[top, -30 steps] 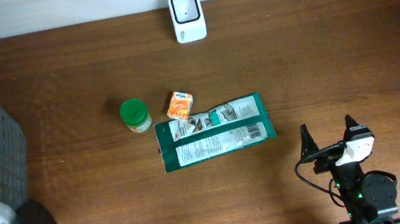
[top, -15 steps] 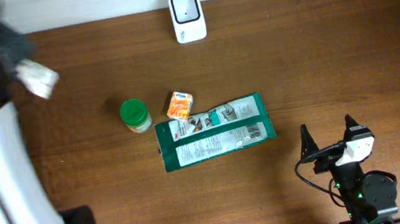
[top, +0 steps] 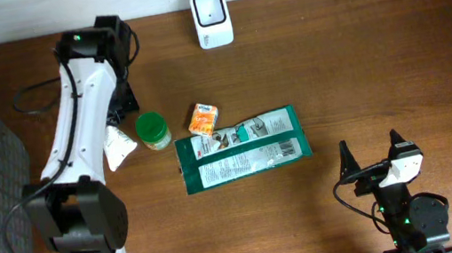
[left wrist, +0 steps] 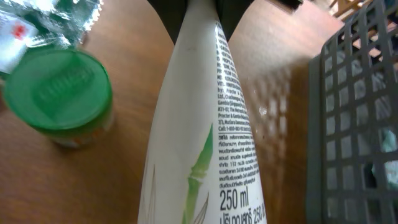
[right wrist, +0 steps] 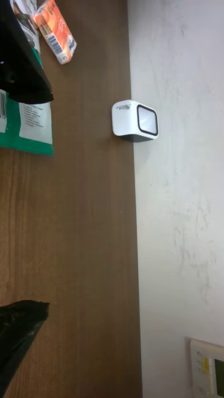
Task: Scan the item barcode
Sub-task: 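Lift the tube out and lay it on the table beside the bottle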
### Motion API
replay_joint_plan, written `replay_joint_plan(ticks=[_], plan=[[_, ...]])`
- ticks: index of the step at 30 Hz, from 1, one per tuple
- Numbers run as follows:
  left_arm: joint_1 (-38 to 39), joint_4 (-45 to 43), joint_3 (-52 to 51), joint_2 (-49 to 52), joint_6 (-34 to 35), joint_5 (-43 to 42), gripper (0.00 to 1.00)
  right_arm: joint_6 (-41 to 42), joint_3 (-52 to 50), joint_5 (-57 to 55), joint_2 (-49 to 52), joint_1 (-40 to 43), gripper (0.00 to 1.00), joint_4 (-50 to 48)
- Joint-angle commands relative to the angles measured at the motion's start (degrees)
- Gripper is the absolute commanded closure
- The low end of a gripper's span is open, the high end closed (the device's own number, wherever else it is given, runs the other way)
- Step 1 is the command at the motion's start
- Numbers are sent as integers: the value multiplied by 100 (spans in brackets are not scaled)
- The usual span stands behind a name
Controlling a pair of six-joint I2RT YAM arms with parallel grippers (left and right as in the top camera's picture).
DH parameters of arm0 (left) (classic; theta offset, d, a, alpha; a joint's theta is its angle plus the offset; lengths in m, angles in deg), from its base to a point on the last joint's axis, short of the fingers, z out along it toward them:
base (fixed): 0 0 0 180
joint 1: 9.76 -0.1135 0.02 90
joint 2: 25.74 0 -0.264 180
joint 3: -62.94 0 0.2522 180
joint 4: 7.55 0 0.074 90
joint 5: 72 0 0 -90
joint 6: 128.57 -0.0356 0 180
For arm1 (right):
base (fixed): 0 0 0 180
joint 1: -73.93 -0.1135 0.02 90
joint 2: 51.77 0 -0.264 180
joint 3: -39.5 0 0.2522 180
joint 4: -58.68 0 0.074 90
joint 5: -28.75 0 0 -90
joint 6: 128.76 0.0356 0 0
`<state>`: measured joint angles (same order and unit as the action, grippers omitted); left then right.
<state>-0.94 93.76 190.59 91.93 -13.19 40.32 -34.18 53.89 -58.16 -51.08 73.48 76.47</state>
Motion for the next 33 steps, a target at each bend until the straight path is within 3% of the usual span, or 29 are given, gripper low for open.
replay_joint_plan(ticks=[1, 8, 15, 20, 30, 31, 33], plan=[[-31, -743, -863, -120, -365, 450, 100, 33, -31, 11, -44, 9, 2, 24], [13, -2455, -2365, -120, -1698, -238, 100, 31, -31, 11, -44, 9, 2, 24], [57, -2841, -2579, -122, -2422, -1141, 100, 33, -31, 11, -44, 9, 2, 24], [258, -2981, -2579, -120, -2420, -1626, 100, 31, -31, 11, -44, 9, 2, 24], [474, -2964, -2568, -122, -1947, -1698, 100, 33, -31, 13, -44, 9, 2, 24], [474, -2942, -2531, -122, -1941, -1698, 85, 31, -31, 11, -44, 9, 2, 24], [474, -2863, -2393, -122, -1939, -1698, 77, 33, -31, 11, -44, 9, 2, 24]])
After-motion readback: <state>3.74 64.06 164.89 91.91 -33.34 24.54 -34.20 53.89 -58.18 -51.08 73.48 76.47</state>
